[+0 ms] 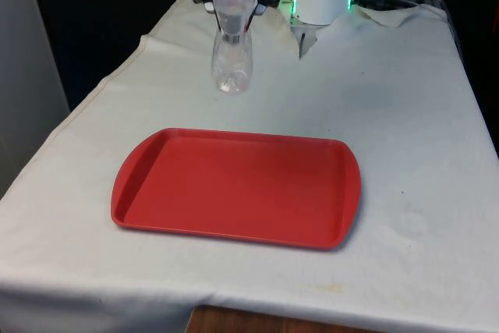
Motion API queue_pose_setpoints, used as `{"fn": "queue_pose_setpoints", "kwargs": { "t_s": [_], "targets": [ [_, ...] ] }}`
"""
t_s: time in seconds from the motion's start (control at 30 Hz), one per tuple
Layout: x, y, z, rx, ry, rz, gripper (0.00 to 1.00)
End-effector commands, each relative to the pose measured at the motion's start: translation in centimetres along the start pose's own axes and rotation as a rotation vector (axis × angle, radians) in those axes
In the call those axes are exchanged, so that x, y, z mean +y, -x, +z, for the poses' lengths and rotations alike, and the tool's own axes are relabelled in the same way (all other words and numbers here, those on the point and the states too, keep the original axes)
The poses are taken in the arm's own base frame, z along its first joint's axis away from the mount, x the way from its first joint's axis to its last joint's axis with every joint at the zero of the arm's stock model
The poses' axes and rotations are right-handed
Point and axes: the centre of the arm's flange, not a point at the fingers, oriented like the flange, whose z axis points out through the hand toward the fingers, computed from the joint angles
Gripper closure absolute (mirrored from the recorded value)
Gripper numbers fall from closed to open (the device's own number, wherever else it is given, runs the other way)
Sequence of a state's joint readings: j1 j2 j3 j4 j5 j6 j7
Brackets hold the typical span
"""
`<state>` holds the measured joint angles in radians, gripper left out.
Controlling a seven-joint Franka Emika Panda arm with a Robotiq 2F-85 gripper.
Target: Place the bottle upright on the tray.
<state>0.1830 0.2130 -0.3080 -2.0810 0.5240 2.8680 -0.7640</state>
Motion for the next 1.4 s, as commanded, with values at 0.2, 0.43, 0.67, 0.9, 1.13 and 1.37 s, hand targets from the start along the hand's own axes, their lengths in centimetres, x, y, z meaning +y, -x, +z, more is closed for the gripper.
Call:
{"fn": "queue_pose_setpoints", "kwargs": {
  "t_s": [0.2,0.43,0.67,0.9,1.13,1.37],
  "targets": [
    [-0.5,0.7,1.5,0.014,0.006,0.015,0.65],
    [-0.4,0.9,1.4,0.016,0.02,0.011,0.65],
    [-0.2,1.0,1.7,0.008,0.022,0.014,0.65],
    [-0.3,1.1,1.7,0.011,0.032,0.015,0.65],
    [-1.0,0.8,1.1,0.062,0.058,0.024,0.65],
    [-1.5,1.1,1.1,0.085,0.081,0.031,0.65]
  ]
}}
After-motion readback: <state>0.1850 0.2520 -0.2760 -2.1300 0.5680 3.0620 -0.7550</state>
